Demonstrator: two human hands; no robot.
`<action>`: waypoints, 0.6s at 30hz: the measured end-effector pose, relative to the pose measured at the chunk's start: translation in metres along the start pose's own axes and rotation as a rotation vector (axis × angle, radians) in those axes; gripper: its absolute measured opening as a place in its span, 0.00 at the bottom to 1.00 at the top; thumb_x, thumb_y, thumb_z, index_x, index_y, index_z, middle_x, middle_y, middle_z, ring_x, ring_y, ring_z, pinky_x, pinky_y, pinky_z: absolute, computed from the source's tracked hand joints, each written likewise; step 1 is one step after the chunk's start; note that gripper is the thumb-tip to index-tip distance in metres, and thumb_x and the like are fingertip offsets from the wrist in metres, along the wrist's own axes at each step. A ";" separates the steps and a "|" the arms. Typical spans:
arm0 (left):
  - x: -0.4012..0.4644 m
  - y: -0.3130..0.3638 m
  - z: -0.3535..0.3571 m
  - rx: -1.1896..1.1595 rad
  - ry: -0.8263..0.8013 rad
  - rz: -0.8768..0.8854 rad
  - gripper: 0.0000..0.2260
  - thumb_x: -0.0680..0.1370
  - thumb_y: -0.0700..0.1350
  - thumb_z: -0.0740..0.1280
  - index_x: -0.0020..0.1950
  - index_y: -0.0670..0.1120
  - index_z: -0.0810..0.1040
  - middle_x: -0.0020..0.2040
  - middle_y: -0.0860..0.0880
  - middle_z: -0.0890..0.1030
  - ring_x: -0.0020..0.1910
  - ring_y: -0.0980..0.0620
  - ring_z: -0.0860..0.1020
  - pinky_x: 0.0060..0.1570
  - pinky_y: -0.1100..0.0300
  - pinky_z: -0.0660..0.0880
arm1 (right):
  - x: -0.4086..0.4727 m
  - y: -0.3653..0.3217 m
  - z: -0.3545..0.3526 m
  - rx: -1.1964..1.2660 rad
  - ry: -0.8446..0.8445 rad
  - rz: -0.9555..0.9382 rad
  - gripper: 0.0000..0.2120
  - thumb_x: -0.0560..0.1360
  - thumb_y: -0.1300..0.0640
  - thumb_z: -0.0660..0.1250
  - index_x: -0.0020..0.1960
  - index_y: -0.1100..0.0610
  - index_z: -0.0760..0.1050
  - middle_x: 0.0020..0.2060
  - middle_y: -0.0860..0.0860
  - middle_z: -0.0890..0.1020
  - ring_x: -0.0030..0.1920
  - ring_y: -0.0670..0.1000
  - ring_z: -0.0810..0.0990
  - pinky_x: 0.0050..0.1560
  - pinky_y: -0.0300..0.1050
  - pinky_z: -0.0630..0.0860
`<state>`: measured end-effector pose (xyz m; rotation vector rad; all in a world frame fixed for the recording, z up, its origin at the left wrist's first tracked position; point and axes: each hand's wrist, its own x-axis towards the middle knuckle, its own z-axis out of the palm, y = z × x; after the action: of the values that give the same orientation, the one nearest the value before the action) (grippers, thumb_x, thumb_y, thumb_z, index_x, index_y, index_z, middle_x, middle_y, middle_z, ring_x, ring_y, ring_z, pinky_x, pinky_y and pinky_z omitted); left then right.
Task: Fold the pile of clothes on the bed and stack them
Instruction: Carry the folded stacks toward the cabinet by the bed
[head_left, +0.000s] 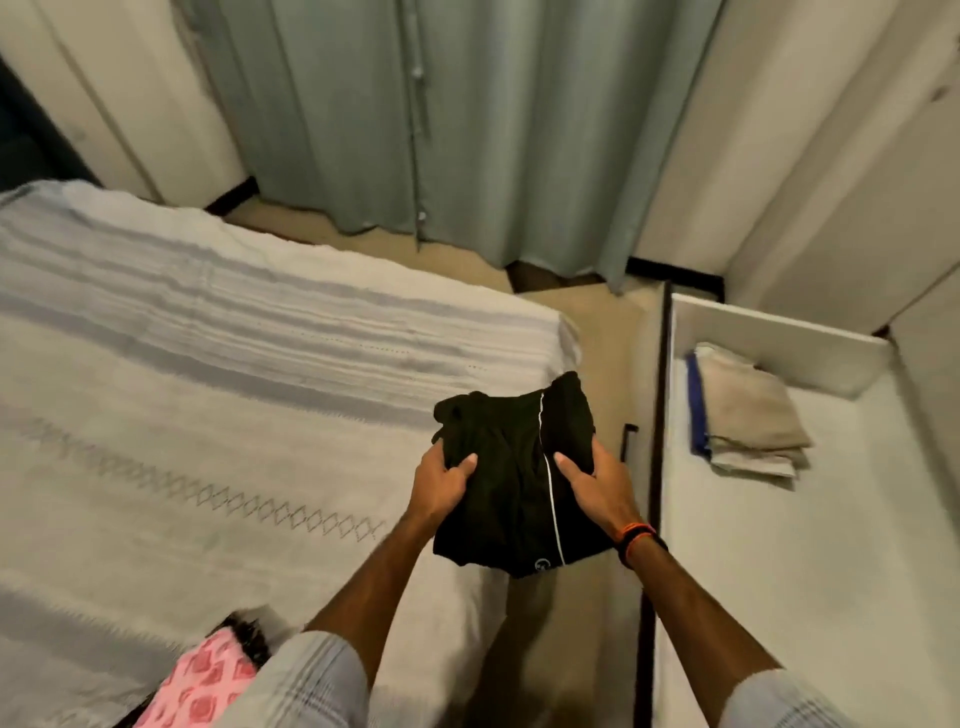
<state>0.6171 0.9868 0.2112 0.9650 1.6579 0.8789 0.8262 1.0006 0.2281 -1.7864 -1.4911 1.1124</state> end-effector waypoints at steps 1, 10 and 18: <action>-0.002 0.014 0.018 0.009 -0.035 0.030 0.21 0.79 0.43 0.67 0.72 0.43 0.71 0.66 0.45 0.78 0.64 0.44 0.76 0.66 0.46 0.73 | -0.005 0.005 -0.022 0.019 0.041 0.007 0.22 0.78 0.54 0.68 0.70 0.56 0.71 0.62 0.53 0.79 0.62 0.55 0.77 0.65 0.53 0.74; -0.012 0.087 0.159 0.114 -0.343 0.158 0.20 0.79 0.43 0.67 0.71 0.45 0.71 0.63 0.45 0.78 0.62 0.45 0.77 0.64 0.44 0.74 | -0.040 0.070 -0.149 0.192 0.391 0.166 0.21 0.77 0.54 0.69 0.69 0.58 0.73 0.60 0.55 0.81 0.61 0.56 0.78 0.65 0.52 0.75; 0.015 0.113 0.264 0.232 -0.628 0.158 0.19 0.79 0.43 0.68 0.69 0.47 0.71 0.60 0.49 0.78 0.61 0.47 0.77 0.65 0.44 0.73 | -0.046 0.123 -0.197 0.298 0.626 0.359 0.23 0.78 0.54 0.69 0.70 0.58 0.72 0.63 0.55 0.79 0.63 0.57 0.77 0.66 0.53 0.73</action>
<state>0.8890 1.0746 0.2396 1.3782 1.1627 0.4148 1.0564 0.9457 0.2358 -1.9742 -0.6240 0.7644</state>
